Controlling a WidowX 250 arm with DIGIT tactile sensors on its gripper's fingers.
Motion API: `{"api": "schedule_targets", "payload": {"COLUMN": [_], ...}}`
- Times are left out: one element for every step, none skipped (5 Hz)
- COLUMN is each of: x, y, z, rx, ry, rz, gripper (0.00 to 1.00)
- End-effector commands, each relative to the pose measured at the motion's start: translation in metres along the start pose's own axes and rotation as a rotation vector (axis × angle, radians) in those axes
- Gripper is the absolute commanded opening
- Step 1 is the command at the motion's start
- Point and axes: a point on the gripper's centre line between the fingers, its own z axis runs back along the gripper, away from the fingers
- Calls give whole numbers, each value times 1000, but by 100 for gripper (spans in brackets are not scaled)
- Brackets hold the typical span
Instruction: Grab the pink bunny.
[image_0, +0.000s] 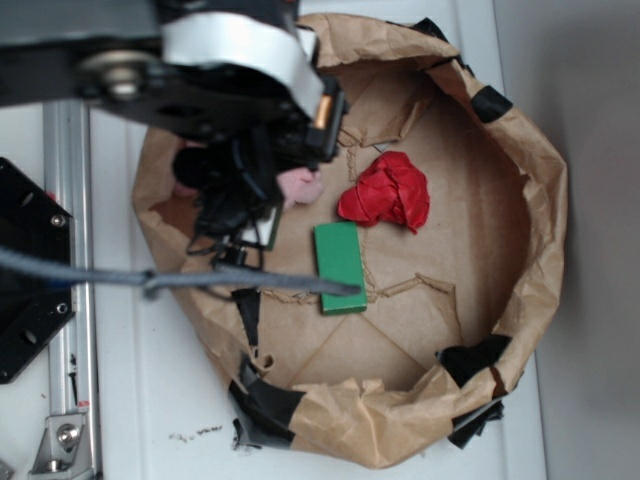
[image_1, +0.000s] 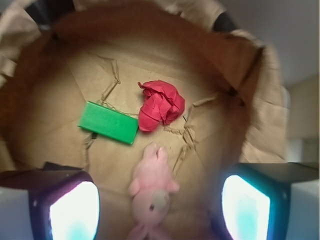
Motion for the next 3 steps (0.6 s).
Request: {"api": "schedule_targets", "payload": {"x": [-41, -39, -29], "y": [4, 14, 18], "z": [-77, -100, -108], "rx": [-57, 9, 6], "ry": [213, 77, 46], "rz": [-34, 52, 38], "gripper": [100, 100, 99]}}
